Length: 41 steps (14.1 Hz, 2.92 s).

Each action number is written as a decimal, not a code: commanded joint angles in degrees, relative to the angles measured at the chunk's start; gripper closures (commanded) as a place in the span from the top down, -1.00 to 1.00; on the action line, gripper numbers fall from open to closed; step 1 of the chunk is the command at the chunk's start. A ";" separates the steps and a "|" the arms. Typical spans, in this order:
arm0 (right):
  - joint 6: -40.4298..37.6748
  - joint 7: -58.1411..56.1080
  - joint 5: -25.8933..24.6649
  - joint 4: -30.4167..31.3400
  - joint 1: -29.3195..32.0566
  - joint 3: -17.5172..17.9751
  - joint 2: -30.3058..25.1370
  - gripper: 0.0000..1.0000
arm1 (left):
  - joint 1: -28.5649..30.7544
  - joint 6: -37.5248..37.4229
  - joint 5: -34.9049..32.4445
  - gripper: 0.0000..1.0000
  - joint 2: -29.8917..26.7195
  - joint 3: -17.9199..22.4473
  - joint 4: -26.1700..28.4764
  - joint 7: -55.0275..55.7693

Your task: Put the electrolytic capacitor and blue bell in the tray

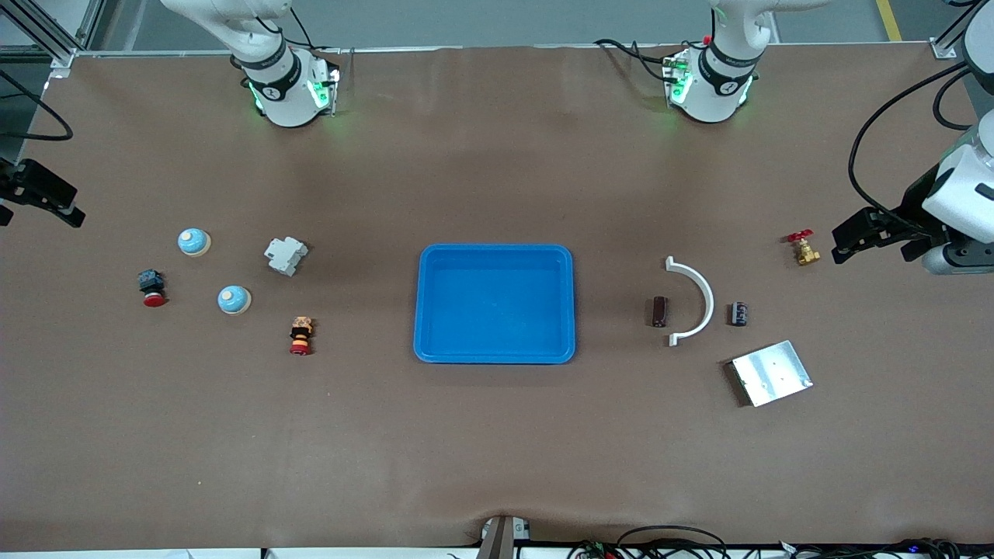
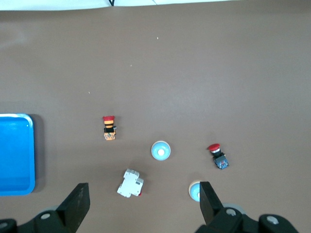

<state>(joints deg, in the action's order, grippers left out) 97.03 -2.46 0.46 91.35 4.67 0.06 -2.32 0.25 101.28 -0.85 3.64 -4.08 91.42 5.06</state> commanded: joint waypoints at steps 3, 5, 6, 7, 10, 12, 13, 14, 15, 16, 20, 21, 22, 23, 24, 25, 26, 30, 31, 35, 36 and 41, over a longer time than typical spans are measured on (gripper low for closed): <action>1.75 0.26 -0.38 2.34 -0.80 0.20 -1.63 1.00 | 0.37 -0.20 1.90 1.00 1.02 0.04 -3.09 -0.31; 2.10 0.17 -2.39 1.12 -0.80 0.20 -1.72 1.00 | 0.54 -0.46 3.05 1.00 1.10 0.12 -2.74 -0.40; 1.84 -0.26 -2.48 1.02 -0.80 0.20 -1.98 1.00 | 0.89 -0.64 3.05 1.00 1.11 0.12 -2.74 -0.32; 2.02 -0.27 -2.49 1.28 -0.80 0.11 -3.03 1.00 | 1.33 -0.64 3.05 1.00 1.28 0.12 -2.56 -0.40; 2.98 -0.27 -2.49 1.37 -0.54 0.02 -2.78 1.00 | 1.42 -0.90 2.79 1.00 3.47 0.04 -2.56 -0.66; 3.25 -0.27 -2.40 1.46 -0.80 0.02 -2.69 1.00 | 1.60 -0.90 2.96 1.00 4.09 0.04 -2.82 -0.49; 3.51 0.08 -2.40 1.55 -0.98 0.11 -2.69 1.00 | 1.60 -0.90 2.88 1.00 4.62 0.04 -2.74 -0.32; 3.69 0.43 -2.40 1.81 -1.41 0.20 -2.52 1.00 | 1.68 -0.90 2.87 1.00 5.06 0.04 -2.56 -0.40; 4.56 1.48 -2.22 2.60 -2.11 0.20 -2.34 1.00 | 1.68 -0.73 2.87 1.00 6.02 0.04 -2.74 -0.23; 5.79 4.01 -2.22 4.34 -2.99 0.20 -2.34 1.00 | 1.51 -0.55 2.87 1.00 7.16 0.04 -2.83 -0.23; 8.86 11.40 -1.96 10.23 -8.00 0.20 -2.25 1.00 | 1.60 1.29 2.96 1.00 10.94 0.04 -2.47 -0.23; 9.22 12.29 -1.96 11.56 -8.97 0.20 -2.16 1.00 | 1.42 2.25 2.96 1.00 12.08 0.04 -2.39 -0.23; 9.92 12.48 -1.96 13.05 -9.67 0.20 -2.16 1.00 | 1.25 3.04 2.96 1.00 13.14 -0.05 -2.39 -0.23; 11.32 12.48 -1.96 14.63 -10.03 0.29 -2.16 1.00 | 1.07 3.57 2.96 1.00 14.10 -0.05 -2.13 -0.23; 12.38 12.39 -1.96 16.12 -10.12 0.20 -2.16 1.00 | 1.07 4.45 2.88 1.00 14.55 -0.05 -1.34 -0.23; 13.52 11.95 -1.96 17.53 -10.03 0.20 -2.16 1.00 | 1.07 5.76 2.87 1.00 14.64 -0.05 0.15 -0.31; 14.84 11.69 -1.96 19.11 -9.94 0.20 -2.16 1.00 | 1.24 7.52 2.87 1.00 14.64 -0.05 1.99 -0.66; 21.24 6.08 -2.57 26.49 -6.53 -0.15 -2.34 1.00 | 1.25 13.68 2.52 1.00 15.87 -0.05 7.01 -1.19; 22.66 4.50 -2.57 27.47 -5.64 -0.15 -2.42 1.00 | 1.25 14.21 2.35 1.00 16.22 -0.05 7.54 -1.19; 22.85 0.88 -2.75 28.53 -4.05 -0.15 -1.73 1.00 | 0.89 19.30 2.17 1.00 18.94 -0.05 10.08 -1.28; 23.28 0.79 -2.84 29.14 -4.05 -0.15 -1.37 1.00 | 0.98 20.09 2.17 1.00 19.38 -0.05 10.96 -1.28; 26.54 -1.22 -5.64 29.15 -1.08 -0.15 3.19 1.00 | 0.89 21.68 -1.34 1.00 22.46 -0.23 12.37 -1.37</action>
<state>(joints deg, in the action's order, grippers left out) 122.31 -1.95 -3.42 120.55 1.38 -0.67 -0.65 1.27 121.52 -0.92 25.74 -4.24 102.62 4.60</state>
